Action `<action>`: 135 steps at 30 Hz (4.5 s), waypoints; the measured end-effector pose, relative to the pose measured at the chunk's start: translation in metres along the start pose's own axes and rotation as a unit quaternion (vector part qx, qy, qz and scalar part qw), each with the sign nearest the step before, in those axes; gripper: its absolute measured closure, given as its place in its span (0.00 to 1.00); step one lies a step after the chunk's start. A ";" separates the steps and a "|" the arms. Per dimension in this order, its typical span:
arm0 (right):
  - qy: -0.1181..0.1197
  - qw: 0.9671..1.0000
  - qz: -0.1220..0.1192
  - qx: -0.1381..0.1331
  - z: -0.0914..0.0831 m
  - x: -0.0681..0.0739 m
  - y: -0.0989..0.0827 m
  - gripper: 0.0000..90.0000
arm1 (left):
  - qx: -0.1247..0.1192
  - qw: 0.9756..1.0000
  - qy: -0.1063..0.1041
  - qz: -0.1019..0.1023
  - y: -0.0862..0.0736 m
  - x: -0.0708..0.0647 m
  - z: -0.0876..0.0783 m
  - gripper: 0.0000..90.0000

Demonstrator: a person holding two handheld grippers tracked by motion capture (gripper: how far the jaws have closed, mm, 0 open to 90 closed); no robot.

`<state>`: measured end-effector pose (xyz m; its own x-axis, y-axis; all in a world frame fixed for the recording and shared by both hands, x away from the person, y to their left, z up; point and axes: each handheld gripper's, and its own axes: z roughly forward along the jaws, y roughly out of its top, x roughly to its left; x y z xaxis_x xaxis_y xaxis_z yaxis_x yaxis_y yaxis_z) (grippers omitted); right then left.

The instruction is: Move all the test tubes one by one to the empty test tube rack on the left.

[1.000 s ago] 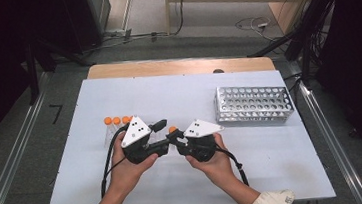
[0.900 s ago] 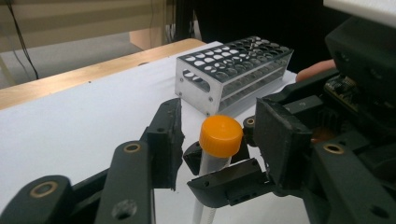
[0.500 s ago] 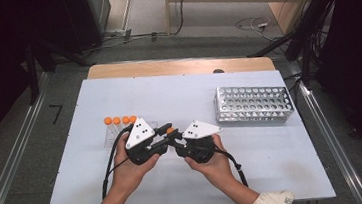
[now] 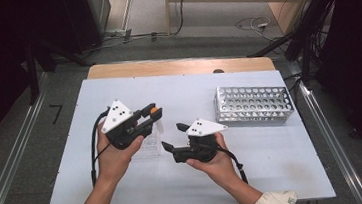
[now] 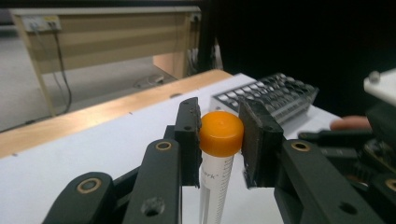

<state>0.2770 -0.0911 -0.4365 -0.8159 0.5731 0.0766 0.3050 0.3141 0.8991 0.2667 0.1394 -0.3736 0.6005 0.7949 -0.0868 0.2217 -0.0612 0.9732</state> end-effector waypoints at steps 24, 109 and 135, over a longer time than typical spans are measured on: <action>-0.004 1.000 0.004 0.007 -0.003 -0.005 -0.002 0.26 | 0.066 0.994 0.089 0.024 -0.036 0.028 0.023 0.79; -0.167 0.983 0.075 -0.002 -0.105 -0.101 -0.048 0.20 | 0.059 0.996 0.058 -0.040 -0.048 0.019 -0.025 0.24; -0.217 0.971 0.100 -0.004 -0.146 -0.119 -0.070 0.20 | 0.043 0.994 0.095 -0.044 -0.073 0.030 -0.075 0.22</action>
<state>0.2815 -0.2916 -0.4456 -0.4567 0.8874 0.0621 0.4300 0.1591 0.8887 0.2110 0.2129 -0.4313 0.4209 0.8989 -0.1218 0.3367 -0.0302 0.9411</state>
